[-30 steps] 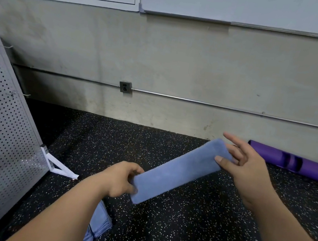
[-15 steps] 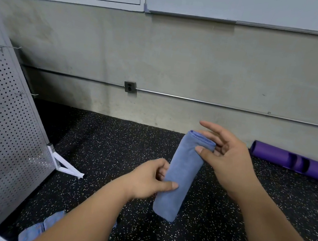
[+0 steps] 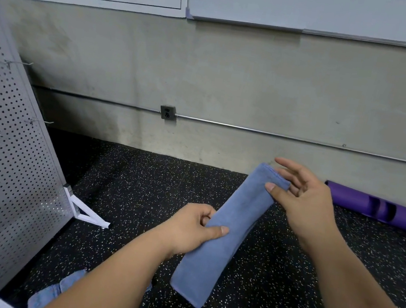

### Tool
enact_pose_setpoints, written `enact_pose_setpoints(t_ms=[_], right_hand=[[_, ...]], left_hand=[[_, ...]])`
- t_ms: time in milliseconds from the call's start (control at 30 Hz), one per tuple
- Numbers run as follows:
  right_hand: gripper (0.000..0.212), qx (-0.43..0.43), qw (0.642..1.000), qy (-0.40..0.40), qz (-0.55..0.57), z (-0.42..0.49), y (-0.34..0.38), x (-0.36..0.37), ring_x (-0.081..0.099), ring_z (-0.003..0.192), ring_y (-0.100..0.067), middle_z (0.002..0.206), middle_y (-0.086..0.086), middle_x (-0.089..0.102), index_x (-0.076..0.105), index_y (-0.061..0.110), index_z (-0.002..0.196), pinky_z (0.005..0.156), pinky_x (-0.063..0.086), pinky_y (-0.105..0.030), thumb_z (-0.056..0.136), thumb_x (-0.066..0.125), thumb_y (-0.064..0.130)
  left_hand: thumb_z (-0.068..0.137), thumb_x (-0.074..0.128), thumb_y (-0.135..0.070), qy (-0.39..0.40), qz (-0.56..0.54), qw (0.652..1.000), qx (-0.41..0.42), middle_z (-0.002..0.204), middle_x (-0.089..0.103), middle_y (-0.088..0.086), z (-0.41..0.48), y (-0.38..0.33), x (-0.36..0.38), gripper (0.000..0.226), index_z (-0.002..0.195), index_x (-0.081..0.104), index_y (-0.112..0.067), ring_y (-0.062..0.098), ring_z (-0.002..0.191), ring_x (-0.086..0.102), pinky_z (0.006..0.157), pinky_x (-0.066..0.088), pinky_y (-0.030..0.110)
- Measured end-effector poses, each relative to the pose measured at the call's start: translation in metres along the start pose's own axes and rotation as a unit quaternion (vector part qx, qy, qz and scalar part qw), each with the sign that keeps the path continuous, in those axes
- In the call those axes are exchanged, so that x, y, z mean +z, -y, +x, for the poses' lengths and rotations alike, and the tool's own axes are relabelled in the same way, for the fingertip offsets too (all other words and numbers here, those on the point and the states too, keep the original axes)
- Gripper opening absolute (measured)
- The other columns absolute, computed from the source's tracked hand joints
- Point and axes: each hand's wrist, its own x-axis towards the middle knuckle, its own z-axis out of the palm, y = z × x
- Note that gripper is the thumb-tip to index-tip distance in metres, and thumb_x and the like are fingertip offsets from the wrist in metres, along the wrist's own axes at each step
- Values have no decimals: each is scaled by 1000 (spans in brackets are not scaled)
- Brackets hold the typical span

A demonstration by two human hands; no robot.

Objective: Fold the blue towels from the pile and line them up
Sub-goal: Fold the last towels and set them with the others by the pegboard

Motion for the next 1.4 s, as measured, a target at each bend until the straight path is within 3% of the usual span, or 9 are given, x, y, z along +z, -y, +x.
enact_pose_setpoints(t_ms=[200, 467, 633, 800, 1033, 1133, 1200, 1300, 1400], right_hand=[[57, -51, 997, 57, 10, -17, 19, 17, 73, 112, -14, 114, 1, 77, 71, 19, 129, 102, 55, -23, 83, 79, -15], [54, -88, 989, 111, -44, -55, 43, 34, 73, 113, -15, 115, 4, 78, 77, 27, 119, 103, 57, -29, 81, 82, -11], [54, -146, 956, 170, -187, -82, 50, 52, 71, 112, -11, 116, 14, 74, 77, 34, 116, 96, 55, -23, 83, 83, -8], [58, -225, 924, 190, -245, -97, 44, 76, 68, 113, -10, 116, 16, 68, 78, 27, 113, 93, 51, -18, 78, 77, -19], [52, -269, 885, 223, -309, -126, 31, 123, 50, 135, -4, 139, 25, 56, 76, 33, 108, 110, 41, -19, 80, 74, -10], [47, -290, 866, 240, -330, -136, 20, 144, 44, 138, -10, 142, 24, 52, 74, 34, 110, 113, 40, -28, 83, 75, -3], [44, -292, 863, 249, -329, -141, 14, 157, 43, 140, -12, 143, 22, 51, 73, 35, 113, 114, 39, -28, 86, 75, 1], [40, -299, 861, 257, -322, -142, 9, 175, 42, 141, -13, 144, 19, 49, 73, 33, 114, 114, 40, -28, 87, 75, 2], [39, -312, 857, 264, -315, -139, 6, 192, 42, 140, -15, 144, 13, 50, 74, 29, 111, 111, 41, -30, 85, 77, 1]], left_hand=[[96, 79, -35, -68, -96, 987, -107, 75, 72, -3, -14, -7, -7, 28, 106, 74, -9, 7, 54, 61, 50, 48, 26], [107, 63, -25, -16, -241, 960, -144, 100, 78, 13, -51, -16, -27, 34, 125, 68, 3, 25, 83, 76, 67, 66, 46], [107, 59, -18, -65, -345, 925, -145, 97, 76, 16, -74, -18, -43, 27, 125, 66, 1, 29, 81, 77, 64, 66, 45], [106, 53, -12, -56, -442, 889, -107, 82, 71, 16, -99, -20, -70, 15, 105, 65, -3, 27, 71, 73, 67, 66, 40], [111, 45, -14, -133, -446, 883, -64, 101, 70, 19, -120, -5, -87, 27, 115, 68, 0, 25, 81, 68, 71, 64, 39], [111, 44, -17, -175, -414, 891, -70, 88, 63, 10, -126, 4, -94, 24, 118, 66, -15, 17, 70, 52, 66, 58, 38], [111, 45, -20, -197, -418, 883, -79, 84, 66, 6, -129, 9, -101, 26, 122, 68, -14, 16, 65, 54, 67, 60, 42], [107, 52, -37, -206, -468, 856, -75, 106, 70, 13, -137, 10, -113, 43, 133, 68, -6, 28, 86, 66, 73, 60, 45], [104, 59, -51, -207, -468, 858, -48, 97, 72, 10, -145, 13, -126, 43, 117, 70, -11, 23, 80, 71, 62, 59, 33]])
